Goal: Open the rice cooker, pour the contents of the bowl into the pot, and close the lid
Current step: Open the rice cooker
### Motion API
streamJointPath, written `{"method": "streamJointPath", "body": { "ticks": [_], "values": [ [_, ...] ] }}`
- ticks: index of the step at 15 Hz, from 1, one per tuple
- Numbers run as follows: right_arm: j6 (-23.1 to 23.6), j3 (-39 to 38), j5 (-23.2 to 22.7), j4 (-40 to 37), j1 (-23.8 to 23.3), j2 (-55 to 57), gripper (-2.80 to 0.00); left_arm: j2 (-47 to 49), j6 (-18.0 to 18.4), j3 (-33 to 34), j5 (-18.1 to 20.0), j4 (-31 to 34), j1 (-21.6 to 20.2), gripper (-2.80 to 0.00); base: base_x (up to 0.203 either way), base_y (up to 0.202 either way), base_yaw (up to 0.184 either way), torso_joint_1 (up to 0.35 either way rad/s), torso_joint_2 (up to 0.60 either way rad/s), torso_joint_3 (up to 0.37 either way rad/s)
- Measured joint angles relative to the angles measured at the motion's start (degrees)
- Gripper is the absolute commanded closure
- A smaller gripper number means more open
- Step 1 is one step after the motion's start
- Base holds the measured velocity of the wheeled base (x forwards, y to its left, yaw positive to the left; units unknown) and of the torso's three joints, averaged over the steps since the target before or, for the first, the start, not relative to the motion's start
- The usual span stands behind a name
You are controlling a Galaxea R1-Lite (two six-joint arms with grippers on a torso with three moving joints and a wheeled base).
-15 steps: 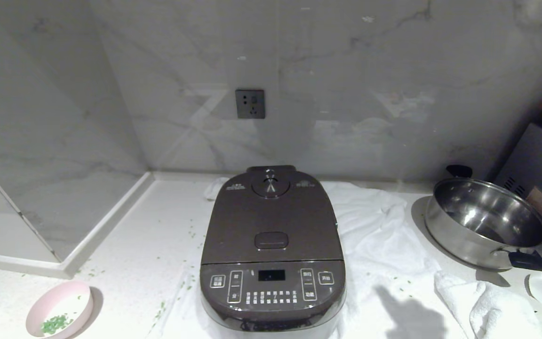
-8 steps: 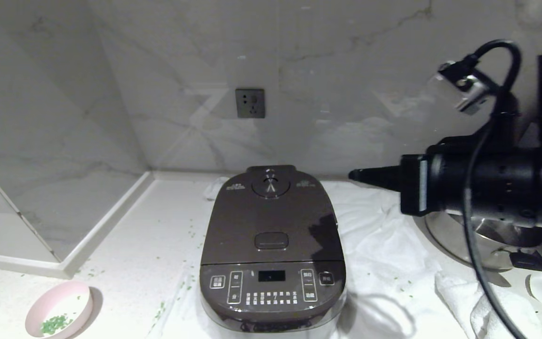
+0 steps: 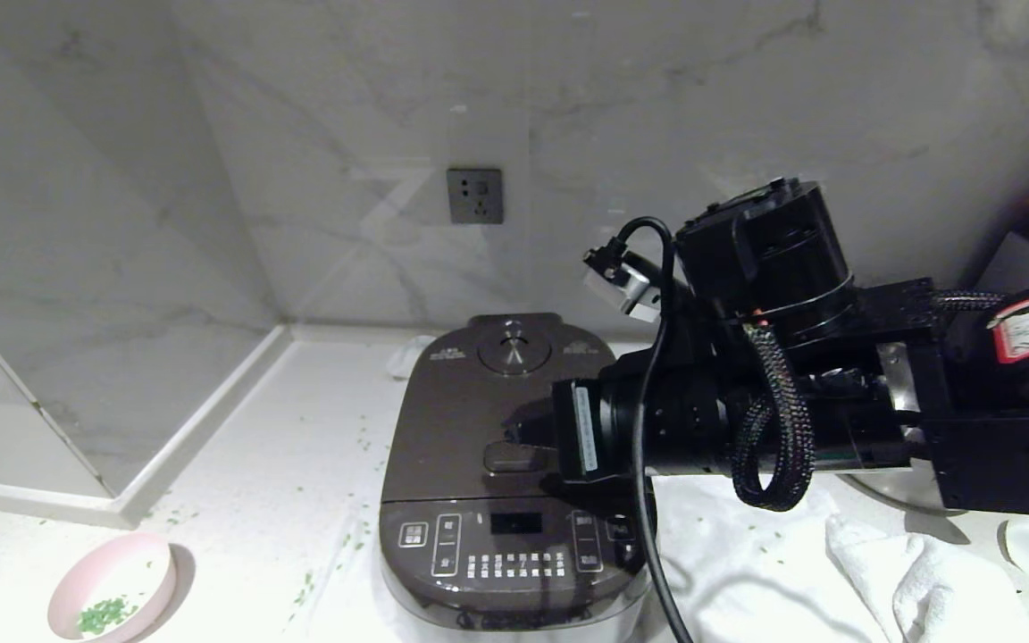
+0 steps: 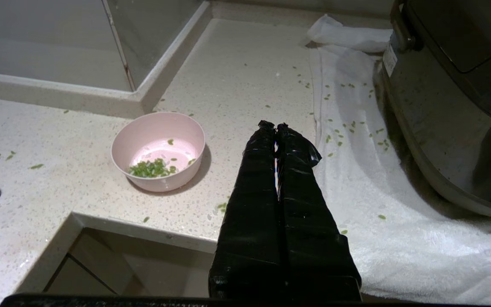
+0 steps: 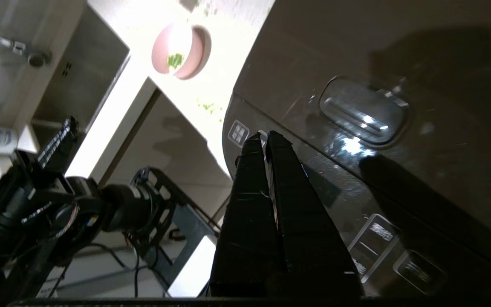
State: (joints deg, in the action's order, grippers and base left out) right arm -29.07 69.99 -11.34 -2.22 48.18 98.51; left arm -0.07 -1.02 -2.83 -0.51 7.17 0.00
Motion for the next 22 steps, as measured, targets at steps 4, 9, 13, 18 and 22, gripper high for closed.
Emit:
{"method": "streamJointPath", "body": {
  "ticks": [4,9,13,18,22],
  "values": [
    [0.2,0.3,-0.2,1.0,-0.5,3.8,0.0,0.0,-0.1,0.0,0.0,0.0,0.0,0.0,0.0,0.0,0.0,0.0,0.0,0.0],
    [0.5,0.3,-0.2,3.3,-3.1,7.3,0.0,0.0,-0.1,0.0,0.0,0.0,0.0,0.0,0.0,0.0,0.0,0.0,0.0,0.0],
    [0.5,0.2,-0.5,3.3,-4.9,8.7,0.0,0.0,-0.1,0.0,0.0,0.0,0.0,0.0,0.0,0.0,0.0,0.0,0.0,0.0],
    [0.4,0.0,-0.8,3.5,-5.2,9.9,0.0,0.0,-0.1,0.0,0.0,0.0,0.0,0.0,0.0,0.0,0.0,0.0,0.0,0.0],
    [0.4,0.2,-0.7,5.7,-5.2,11.0,0.0,0.0,-0.1,0.0,0.0,0.0,0.0,0.0,0.0,0.0,0.0,0.0,0.0,0.0]
  ]
}}
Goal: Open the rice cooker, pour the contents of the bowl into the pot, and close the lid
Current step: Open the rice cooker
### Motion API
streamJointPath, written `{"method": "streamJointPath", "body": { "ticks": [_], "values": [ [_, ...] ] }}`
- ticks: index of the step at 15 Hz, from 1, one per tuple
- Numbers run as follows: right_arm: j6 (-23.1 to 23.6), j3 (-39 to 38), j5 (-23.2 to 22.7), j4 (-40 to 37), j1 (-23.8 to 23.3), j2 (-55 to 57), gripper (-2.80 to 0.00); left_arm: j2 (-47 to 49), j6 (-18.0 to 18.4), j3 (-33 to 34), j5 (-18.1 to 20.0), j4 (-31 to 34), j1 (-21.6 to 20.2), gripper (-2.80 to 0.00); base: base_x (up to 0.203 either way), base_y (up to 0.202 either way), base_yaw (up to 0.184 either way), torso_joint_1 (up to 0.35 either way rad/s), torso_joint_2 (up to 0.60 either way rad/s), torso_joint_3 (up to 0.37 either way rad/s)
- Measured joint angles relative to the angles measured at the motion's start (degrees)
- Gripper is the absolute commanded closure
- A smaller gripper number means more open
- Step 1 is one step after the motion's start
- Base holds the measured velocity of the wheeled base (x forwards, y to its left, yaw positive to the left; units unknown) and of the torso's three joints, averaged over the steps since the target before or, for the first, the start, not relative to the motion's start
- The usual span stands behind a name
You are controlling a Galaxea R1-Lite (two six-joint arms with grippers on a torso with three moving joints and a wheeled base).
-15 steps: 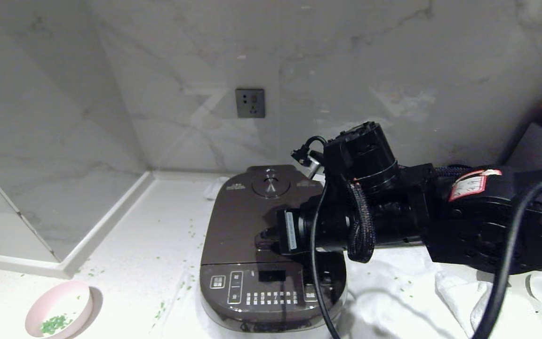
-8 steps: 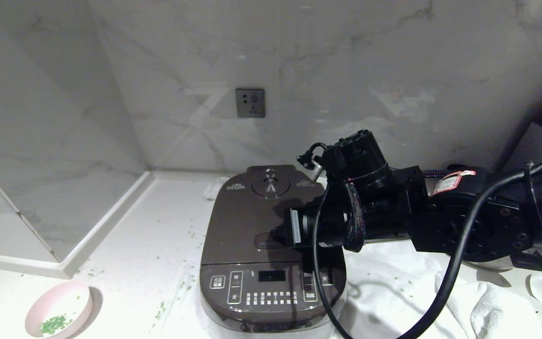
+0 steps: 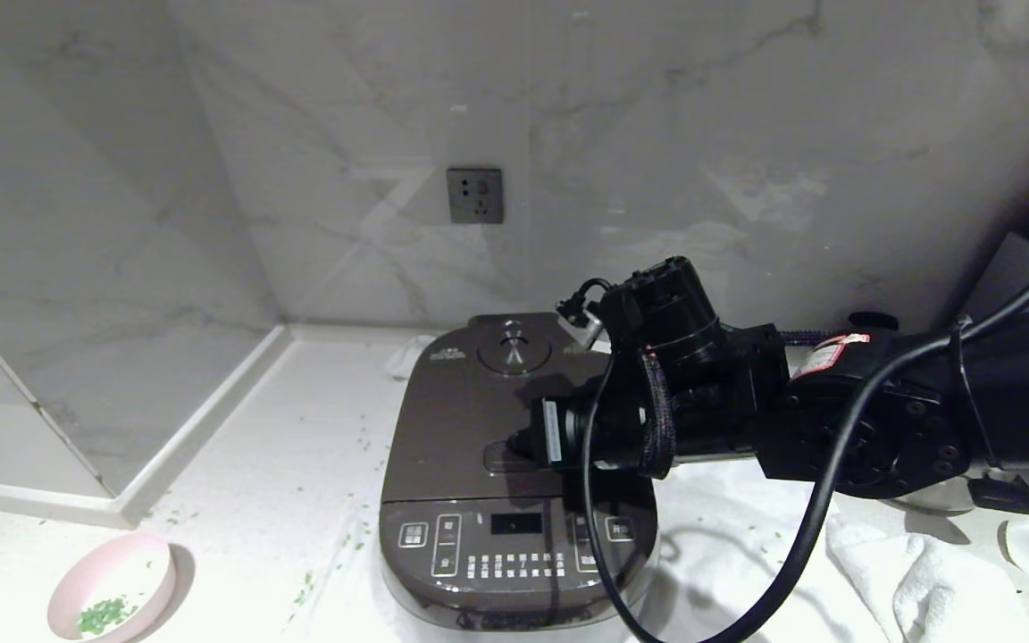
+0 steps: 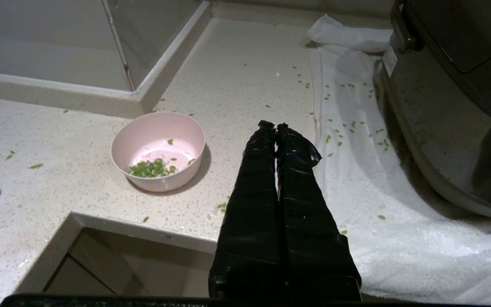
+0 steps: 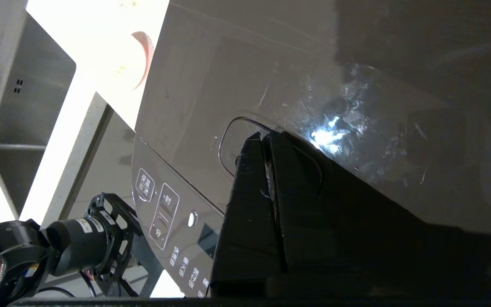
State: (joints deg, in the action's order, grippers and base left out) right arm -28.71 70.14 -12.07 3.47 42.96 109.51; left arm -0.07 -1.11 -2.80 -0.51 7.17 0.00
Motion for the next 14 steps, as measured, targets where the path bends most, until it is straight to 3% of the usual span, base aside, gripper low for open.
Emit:
{"method": "streamJointPath", "body": {
  "ticks": [14],
  "values": [
    [-0.3,-2.0,-0.7,0.1,0.1,0.5,0.0,0.0,0.0,0.0,0.0,0.0,0.0,0.0,0.0,0.0,0.0,0.0,0.0,0.0]
  ]
}}
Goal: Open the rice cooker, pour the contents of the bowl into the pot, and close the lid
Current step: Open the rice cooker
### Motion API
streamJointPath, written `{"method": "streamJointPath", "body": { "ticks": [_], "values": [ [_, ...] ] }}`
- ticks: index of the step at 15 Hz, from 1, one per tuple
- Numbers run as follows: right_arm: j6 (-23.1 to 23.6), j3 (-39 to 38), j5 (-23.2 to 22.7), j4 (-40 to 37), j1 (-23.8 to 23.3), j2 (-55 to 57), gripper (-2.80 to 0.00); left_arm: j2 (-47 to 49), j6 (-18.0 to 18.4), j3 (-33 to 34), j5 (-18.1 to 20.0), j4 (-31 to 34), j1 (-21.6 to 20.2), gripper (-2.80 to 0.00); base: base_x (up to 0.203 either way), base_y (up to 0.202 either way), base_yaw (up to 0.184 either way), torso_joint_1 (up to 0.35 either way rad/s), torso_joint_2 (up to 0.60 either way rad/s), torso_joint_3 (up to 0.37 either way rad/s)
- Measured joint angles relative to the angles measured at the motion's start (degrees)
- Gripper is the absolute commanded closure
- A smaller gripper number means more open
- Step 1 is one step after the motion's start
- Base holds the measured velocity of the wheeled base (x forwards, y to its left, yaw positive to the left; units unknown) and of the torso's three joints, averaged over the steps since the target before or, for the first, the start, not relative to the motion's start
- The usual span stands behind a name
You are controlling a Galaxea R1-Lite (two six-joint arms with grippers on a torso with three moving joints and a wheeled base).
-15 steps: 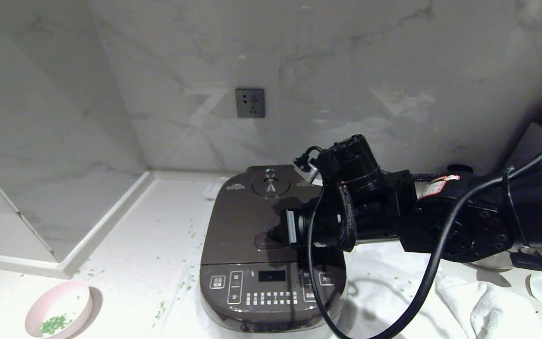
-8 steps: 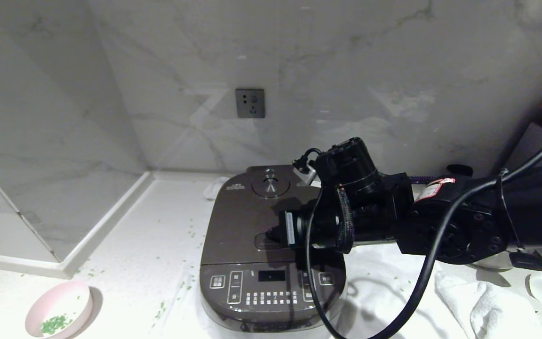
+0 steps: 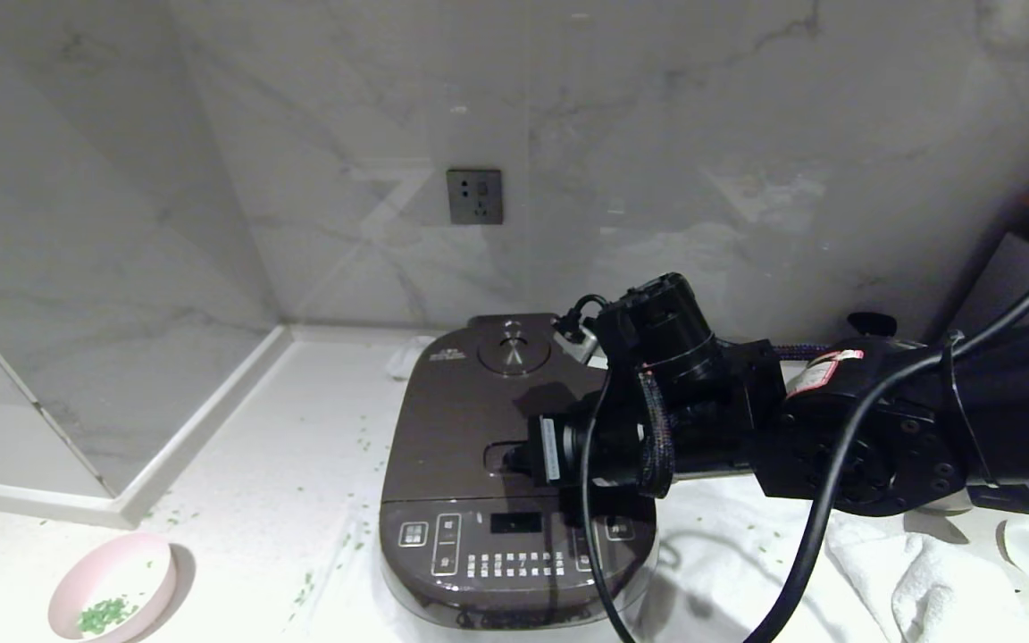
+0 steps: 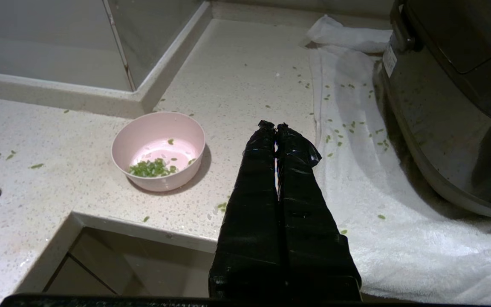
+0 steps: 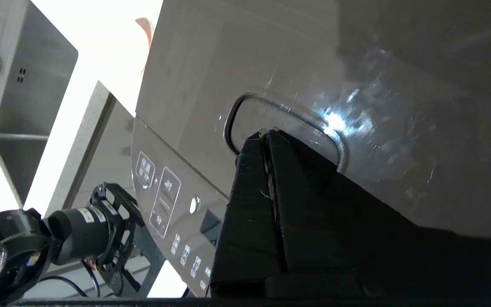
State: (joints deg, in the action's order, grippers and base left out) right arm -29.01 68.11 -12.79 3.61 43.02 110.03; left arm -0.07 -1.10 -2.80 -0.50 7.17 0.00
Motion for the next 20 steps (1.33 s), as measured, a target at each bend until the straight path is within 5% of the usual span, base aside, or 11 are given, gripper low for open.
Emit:
{"method": "streamJointPath", "body": {
  "ticks": [11,15,20],
  "values": [
    [0.2,4.1,0.9,-0.1,-0.1,-6.3,0.0,0.0,-0.1,0.0,0.0,0.0,0.0,0.0,0.0,0.0,0.0,0.0,0.0,0.0],
    [3.5,7.0,6.5,4.0,-0.1,-8.6,0.0,0.0,-0.1,0.0,0.0,0.0,0.0,0.0,0.0,0.0,0.0,0.0,0.0,0.0],
    [5.4,6.7,7.2,4.0,0.4,-13.5,0.0,0.0,-0.1,0.0,0.0,0.0,0.0,0.0,0.0,0.0,0.0,0.0,0.0,0.0]
  ]
}}
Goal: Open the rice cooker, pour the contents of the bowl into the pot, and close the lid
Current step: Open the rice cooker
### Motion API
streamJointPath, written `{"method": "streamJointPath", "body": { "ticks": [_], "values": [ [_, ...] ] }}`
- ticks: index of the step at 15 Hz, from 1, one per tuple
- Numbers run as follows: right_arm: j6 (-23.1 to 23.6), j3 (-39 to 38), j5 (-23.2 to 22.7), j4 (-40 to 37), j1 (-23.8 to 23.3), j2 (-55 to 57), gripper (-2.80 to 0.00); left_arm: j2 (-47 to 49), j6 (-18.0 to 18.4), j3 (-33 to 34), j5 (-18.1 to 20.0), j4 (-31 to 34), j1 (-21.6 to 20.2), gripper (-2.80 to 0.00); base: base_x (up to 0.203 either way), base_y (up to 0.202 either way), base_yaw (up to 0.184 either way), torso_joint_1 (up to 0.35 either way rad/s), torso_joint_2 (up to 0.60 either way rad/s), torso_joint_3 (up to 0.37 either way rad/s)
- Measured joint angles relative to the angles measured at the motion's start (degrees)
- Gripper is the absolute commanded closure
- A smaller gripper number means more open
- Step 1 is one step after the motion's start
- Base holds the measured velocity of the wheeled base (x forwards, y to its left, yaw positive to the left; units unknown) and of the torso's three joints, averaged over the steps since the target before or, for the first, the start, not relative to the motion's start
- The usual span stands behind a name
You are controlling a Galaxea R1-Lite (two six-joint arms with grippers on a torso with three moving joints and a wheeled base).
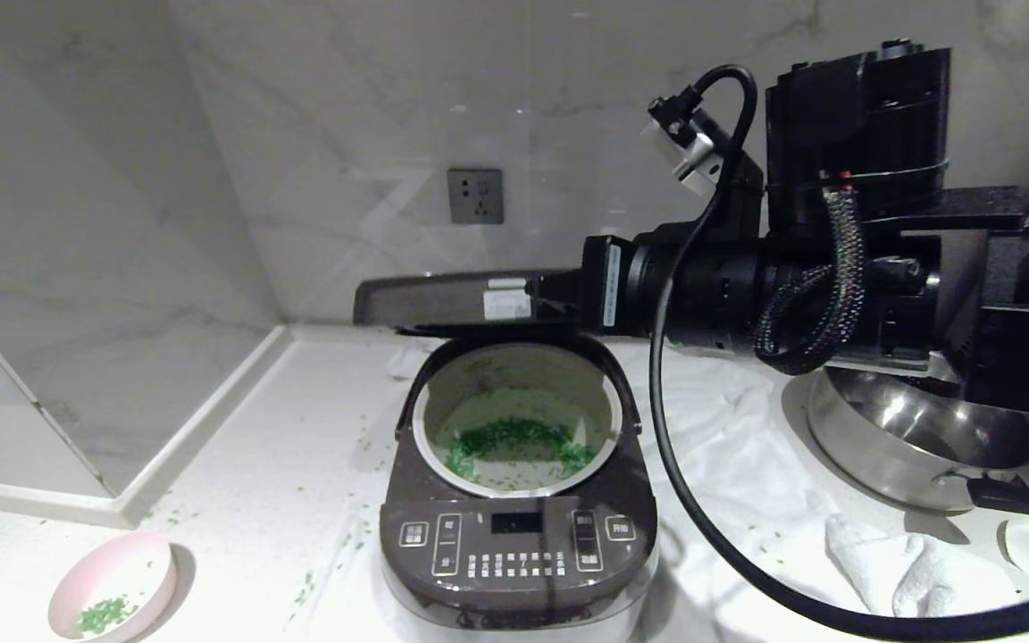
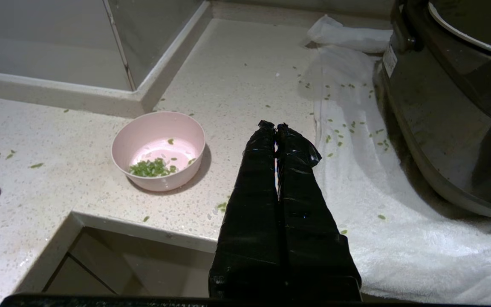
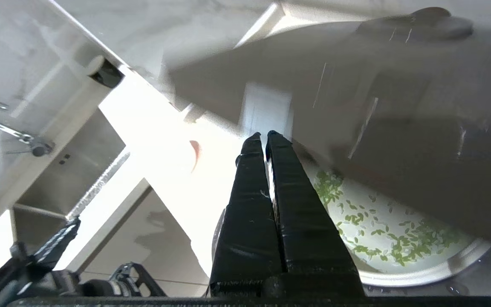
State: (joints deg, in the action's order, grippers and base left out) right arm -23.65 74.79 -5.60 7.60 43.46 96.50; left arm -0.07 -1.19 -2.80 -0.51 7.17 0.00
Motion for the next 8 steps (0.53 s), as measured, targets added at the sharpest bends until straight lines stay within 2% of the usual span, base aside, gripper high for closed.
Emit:
{"method": "streamJointPath", "body": {
  "ticks": [4,8],
  "values": [
    [3.1,-1.9,2.1,-1.7,0.1,-6.0,0.0,0.0,0.0,0.0,0.0,0.0,0.0,0.0,0.0,0.0,0.0,0.0,0.0,0.0],
    [7.4,-5.4,11.0,-3.5,0.1,-13.8,0.0,0.0,0.0,0.0,0.0,0.0,0.0,0.0,0.0,0.0,0.0,0.0,0.0,0.0]
  ]
}}
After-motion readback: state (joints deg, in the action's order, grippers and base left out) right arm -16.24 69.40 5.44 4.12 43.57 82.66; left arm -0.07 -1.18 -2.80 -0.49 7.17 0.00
